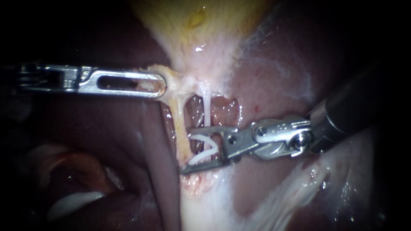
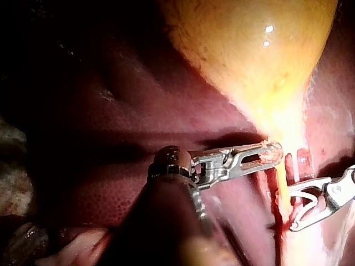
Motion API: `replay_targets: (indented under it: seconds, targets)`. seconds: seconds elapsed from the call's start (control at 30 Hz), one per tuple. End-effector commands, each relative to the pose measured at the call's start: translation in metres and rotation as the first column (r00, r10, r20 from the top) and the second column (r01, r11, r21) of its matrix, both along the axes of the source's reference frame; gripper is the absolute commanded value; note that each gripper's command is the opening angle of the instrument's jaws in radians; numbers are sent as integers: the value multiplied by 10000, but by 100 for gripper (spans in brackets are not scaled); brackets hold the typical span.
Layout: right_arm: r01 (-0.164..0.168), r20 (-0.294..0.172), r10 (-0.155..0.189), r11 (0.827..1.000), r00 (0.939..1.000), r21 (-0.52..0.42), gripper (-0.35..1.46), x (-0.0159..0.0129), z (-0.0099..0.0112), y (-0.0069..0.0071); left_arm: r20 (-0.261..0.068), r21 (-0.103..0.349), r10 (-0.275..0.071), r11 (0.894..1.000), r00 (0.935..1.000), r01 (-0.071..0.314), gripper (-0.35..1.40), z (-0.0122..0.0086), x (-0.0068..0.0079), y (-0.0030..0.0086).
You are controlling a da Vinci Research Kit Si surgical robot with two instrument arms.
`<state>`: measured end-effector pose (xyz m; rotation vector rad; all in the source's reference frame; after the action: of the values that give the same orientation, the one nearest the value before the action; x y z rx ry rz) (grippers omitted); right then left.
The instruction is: Clipping first clip left tube
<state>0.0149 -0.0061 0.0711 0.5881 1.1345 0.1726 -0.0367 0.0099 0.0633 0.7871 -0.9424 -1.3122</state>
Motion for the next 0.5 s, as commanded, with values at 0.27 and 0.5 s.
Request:
replay_targets:
  seconds: [0.27, 0.5]
  targets:
    - [-18, -245, 29, 9990, 9997, 447, 49, 13, 6, -4, -1, 1, -1, 10000, 10000, 1, -35, 0, -1, 0]
    - [119, -521, -71, 9955, 9986, 936, 47, 35, 17, -11, 8, 11, 5, 10000, 10000, -5, -35, 0, -4, 1]
